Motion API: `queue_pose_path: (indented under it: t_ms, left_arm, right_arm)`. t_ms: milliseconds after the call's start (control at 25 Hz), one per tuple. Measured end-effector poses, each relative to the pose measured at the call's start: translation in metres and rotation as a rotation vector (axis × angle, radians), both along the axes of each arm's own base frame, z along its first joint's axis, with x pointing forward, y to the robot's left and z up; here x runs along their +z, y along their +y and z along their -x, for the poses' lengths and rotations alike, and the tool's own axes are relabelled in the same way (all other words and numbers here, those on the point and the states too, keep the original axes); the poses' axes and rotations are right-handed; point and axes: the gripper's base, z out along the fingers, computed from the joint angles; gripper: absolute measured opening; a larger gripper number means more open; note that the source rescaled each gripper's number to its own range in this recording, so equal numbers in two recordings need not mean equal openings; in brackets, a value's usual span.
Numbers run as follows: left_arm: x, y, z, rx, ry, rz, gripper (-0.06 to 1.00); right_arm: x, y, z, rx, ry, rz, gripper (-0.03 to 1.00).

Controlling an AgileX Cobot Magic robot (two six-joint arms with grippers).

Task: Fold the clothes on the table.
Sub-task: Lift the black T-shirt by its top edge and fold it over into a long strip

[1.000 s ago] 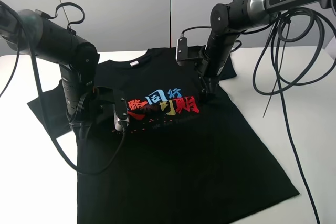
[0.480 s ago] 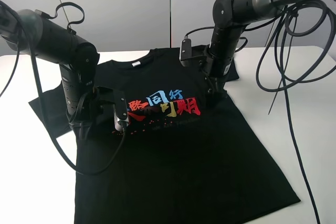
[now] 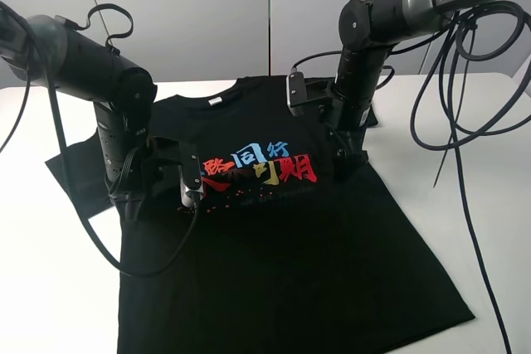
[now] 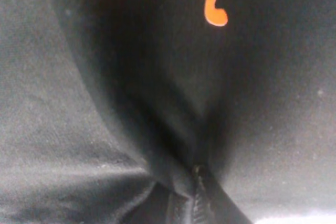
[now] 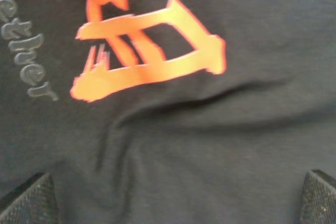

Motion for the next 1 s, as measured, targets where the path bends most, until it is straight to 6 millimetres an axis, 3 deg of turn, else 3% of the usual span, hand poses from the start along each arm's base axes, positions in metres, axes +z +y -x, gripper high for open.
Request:
queue_pose_path:
  t_ms: [280, 440, 600, 800, 880, 1000]
  left_arm:
    - [0.0, 0.0, 0.0, 0.0, -0.001, 0.001, 0.02]
    - [0.0, 0.0, 0.0, 0.0, -0.001, 0.001, 0.02]
    - [0.0, 0.0, 0.0, 0.0, -0.001, 0.001, 0.02]
    - [0.0, 0.0, 0.0, 0.0, -0.003, 0.002, 0.02]
    - [0.0, 0.0, 0.0, 0.0, -0.003, 0.002, 0.02]
    - [0.0, 0.0, 0.0, 0.0, -0.003, 0.002, 0.02]
  right_arm:
    - [-0.013, -0.002, -0.001, 0.029, -0.008, 0.018, 0.96]
    - [-0.017, -0.002, -0.004, 0.04, -0.029, 0.025, 0.73]
    - [-0.017, -0.002, -0.004, 0.022, -0.027, 0.028, 0.41]
    - [-0.017, -0.003, -0.003, -0.017, -0.012, 0.04, 0.09]
    - [-0.017, -0.003, -0.002, -0.02, -0.003, 0.044, 0.01]
    - [-0.017, -0.003, -0.002, -0.02, 0.0, 0.046, 0.0]
